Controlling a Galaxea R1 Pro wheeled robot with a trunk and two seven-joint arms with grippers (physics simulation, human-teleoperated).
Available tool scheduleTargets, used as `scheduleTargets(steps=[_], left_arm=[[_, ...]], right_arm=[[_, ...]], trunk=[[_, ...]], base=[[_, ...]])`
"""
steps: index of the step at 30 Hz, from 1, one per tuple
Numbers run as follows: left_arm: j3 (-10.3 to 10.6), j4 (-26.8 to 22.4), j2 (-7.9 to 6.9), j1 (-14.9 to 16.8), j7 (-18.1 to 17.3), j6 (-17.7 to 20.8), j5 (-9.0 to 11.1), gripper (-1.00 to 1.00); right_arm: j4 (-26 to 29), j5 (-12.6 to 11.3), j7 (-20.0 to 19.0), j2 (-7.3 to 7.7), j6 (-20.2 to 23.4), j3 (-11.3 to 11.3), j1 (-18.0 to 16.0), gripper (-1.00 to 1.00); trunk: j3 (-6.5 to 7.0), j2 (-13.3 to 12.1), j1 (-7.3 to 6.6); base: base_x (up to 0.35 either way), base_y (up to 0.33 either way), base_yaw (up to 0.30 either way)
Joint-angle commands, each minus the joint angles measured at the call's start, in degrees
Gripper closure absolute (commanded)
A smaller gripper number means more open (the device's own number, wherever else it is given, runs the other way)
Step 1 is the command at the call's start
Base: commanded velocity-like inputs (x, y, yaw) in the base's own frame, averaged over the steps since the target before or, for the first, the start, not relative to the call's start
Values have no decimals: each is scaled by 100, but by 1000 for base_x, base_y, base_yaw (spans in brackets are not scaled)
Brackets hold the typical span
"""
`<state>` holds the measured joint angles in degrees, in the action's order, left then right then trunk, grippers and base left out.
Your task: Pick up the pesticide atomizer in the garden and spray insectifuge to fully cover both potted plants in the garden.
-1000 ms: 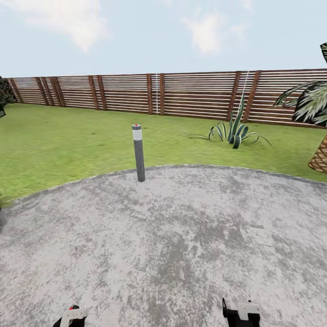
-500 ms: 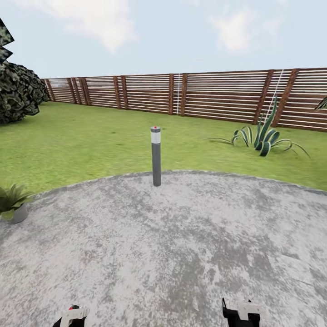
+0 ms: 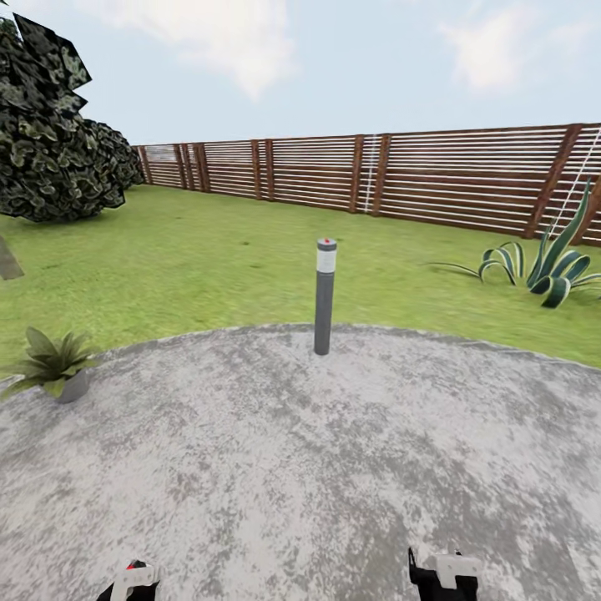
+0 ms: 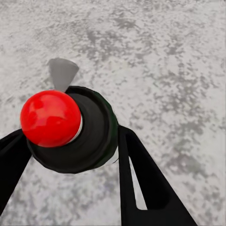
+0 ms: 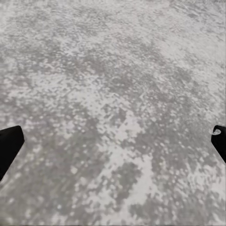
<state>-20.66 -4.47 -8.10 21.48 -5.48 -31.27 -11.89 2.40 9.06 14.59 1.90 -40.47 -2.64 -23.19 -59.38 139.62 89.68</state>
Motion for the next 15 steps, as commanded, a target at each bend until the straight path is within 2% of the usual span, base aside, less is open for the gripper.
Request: scheduleTargets(steps=[1,15], left_arm=[[-52,6,0,5,-32,-15,-32,100],[-52,8,1,5,-32,-19,-32,100]], right_arm=[[-3,61,35,1,-11,-26,-2,-100],[-3,61,35,-5,-10,-26,-1,-100]], trunk=[[-5,2,2],[-5,2,2]], base=[[336,0,276],[336,0,276]])
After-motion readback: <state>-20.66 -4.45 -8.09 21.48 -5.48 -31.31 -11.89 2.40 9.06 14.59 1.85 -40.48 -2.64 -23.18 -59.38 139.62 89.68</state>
